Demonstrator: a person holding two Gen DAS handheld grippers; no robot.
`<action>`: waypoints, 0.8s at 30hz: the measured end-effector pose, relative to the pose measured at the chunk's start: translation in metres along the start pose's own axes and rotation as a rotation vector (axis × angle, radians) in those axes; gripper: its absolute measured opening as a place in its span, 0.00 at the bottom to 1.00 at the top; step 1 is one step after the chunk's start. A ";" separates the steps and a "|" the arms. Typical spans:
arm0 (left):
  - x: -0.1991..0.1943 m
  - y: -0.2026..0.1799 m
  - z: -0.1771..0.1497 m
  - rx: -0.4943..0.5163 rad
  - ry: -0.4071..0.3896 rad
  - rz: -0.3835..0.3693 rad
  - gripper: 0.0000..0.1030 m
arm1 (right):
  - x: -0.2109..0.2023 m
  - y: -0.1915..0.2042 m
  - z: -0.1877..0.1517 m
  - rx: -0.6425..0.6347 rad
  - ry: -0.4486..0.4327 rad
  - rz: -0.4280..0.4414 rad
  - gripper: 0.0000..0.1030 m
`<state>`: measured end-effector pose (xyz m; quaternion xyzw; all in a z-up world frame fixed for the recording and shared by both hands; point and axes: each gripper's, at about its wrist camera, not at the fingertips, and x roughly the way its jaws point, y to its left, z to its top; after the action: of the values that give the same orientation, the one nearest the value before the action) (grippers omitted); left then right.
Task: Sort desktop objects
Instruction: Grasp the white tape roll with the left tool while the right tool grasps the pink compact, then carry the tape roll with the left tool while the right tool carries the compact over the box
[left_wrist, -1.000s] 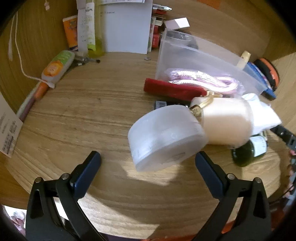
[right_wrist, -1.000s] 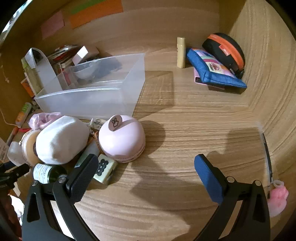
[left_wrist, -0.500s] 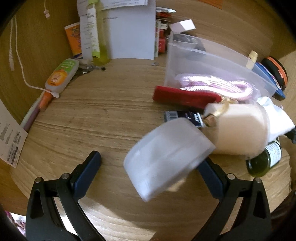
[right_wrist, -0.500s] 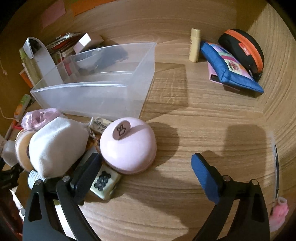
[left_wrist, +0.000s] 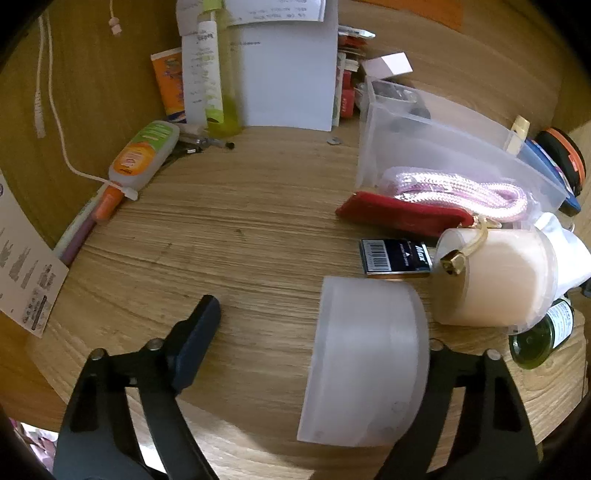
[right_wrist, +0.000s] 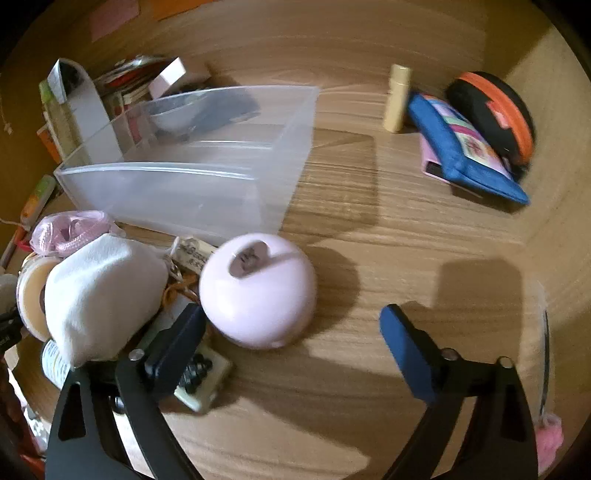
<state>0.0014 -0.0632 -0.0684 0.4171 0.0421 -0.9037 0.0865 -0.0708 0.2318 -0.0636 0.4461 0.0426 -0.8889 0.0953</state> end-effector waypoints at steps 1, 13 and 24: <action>0.000 0.001 0.000 -0.001 -0.006 0.002 0.74 | 0.004 0.001 0.002 -0.007 0.008 0.006 0.84; -0.002 0.012 0.006 -0.048 -0.023 -0.013 0.29 | 0.005 -0.006 0.001 0.028 0.000 0.075 0.59; -0.019 0.018 0.018 -0.067 -0.049 -0.077 0.29 | -0.020 -0.023 0.000 0.076 -0.064 0.090 0.59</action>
<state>0.0032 -0.0816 -0.0421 0.3897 0.0860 -0.9145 0.0667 -0.0645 0.2564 -0.0479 0.4221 -0.0142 -0.8985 0.1197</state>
